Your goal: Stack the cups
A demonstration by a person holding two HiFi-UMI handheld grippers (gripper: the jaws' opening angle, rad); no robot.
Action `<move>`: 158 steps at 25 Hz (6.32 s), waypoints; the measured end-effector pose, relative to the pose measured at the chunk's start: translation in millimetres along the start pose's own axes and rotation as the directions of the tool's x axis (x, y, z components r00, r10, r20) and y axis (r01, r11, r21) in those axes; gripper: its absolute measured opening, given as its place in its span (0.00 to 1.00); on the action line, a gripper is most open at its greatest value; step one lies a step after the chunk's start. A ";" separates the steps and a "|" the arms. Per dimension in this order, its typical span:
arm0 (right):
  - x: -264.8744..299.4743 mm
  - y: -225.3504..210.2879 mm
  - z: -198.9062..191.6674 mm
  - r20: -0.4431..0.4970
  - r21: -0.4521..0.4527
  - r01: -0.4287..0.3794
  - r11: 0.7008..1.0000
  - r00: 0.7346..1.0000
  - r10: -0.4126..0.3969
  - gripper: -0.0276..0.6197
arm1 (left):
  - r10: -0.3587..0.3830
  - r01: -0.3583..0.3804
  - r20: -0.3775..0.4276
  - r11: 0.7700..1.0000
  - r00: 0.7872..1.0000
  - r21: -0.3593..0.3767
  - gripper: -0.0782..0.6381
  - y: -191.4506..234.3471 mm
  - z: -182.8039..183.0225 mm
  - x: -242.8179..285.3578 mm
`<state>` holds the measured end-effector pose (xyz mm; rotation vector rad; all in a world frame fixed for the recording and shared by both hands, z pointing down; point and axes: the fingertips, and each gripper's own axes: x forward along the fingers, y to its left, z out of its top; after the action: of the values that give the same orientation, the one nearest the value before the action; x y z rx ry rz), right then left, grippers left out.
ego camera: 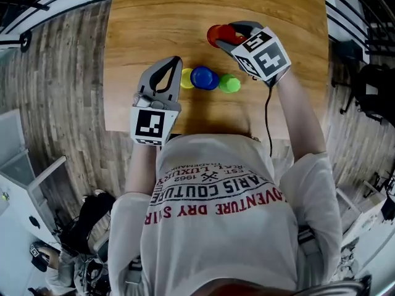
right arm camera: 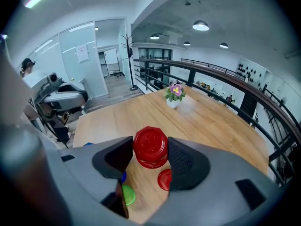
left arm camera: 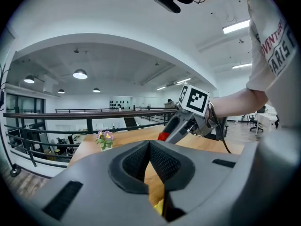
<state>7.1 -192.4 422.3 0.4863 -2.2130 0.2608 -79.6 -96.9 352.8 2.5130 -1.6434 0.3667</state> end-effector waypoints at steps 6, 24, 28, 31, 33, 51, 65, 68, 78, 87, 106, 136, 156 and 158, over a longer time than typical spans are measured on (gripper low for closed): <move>-27.0 22.6 -45.1 -0.024 0.072 0.048 0.996 0.999 -0.047 0.42 | -0.079 0.077 0.032 0.996 0.996 0.035 0.13 -19.2 9.8 -6.0; -27.1 87.8 -110.8 -0.096 0.162 0.037 0.986 0.995 -0.021 0.42 | -0.191 0.190 0.021 0.981 0.981 0.042 0.13 -46.3 -0.3 -20.2; -25.3 90.5 -109.7 -0.094 0.149 0.030 0.988 0.995 -0.016 0.42 | -0.181 0.181 0.008 0.983 0.983 0.038 0.13 -44.3 -4.7 -22.8; -24.6 94.1 -108.1 -0.087 0.139 0.027 0.990 0.996 -0.015 0.43 | -0.172 0.172 0.006 0.985 0.985 0.034 0.13 -42.1 -7.6 -25.0; -24.7 94.4 -107.3 -0.081 0.139 0.031 0.990 0.997 -0.020 0.43 | -0.171 0.171 0.008 0.985 0.985 0.034 0.13 -42.5 -7.2 -25.2; -55.8 34.2 -89.6 0.028 0.248 0.100 0.964 0.994 -0.110 0.53 | -0.154 0.153 0.023 0.988 0.988 0.028 0.13 -45.2 0.7 -9.8; 15.5 -45.9 -107.0 -0.036 0.276 0.176 0.945 0.984 -0.173 0.53 | -0.068 0.069 0.024 0.996 0.997 -0.058 0.13 -27.9 -3.8 11.2; 28.9 -52.7 -115.1 -0.054 0.293 0.174 0.940 0.985 -0.165 0.53 | -0.055 0.057 0.030 0.995 0.998 -0.085 0.13 -26.7 -5.7 13.9; 61.9 -59.5 -134.1 -0.087 0.265 0.137 0.954 0.989 -0.118 0.44 | 0.007 -0.008 -0.014 0.996 1.000 -0.086 0.13 -23.3 -16.6 23.1; 50.1 -60.7 -128.1 -0.034 0.244 0.117 0.963 0.993 -0.112 0.43 | 0.052 -0.054 -0.021 0.996 0.998 -0.069 0.13 -37.5 -19.4 16.8; -80.4 3.5 -51.0 0.104 0.257 0.224 0.940 0.961 -0.257 0.43 | -0.087 0.086 0.059 0.996 0.994 0.008 0.13 -35.8 4.6 -31.4; -59.2 107.9 -32.1 0.057 0.166 0.059 0.984 0.996 -0.069 0.43 | -0.092 0.092 0.068 0.996 0.993 -0.003 0.13 -24.0 -7.6 -77.4; -65.7 109.0 -27.2 0.128 0.195 0.063 0.979 0.988 -0.089 0.54 | -0.112 0.111 0.057 0.994 0.992 0.021 0.13 -29.1 -12.0 -76.3; -75.7 104.7 -22.7 0.174 0.206 0.085 0.975 0.977 -0.122 0.54 | -0.113 0.111 0.065 0.993 0.992 0.024 0.13 -30.3 -8.7 -75.7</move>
<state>21.7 -70.7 375.6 0.7610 -2.3451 0.3963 -82.0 -15.5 342.3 2.6452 -1.5189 0.2931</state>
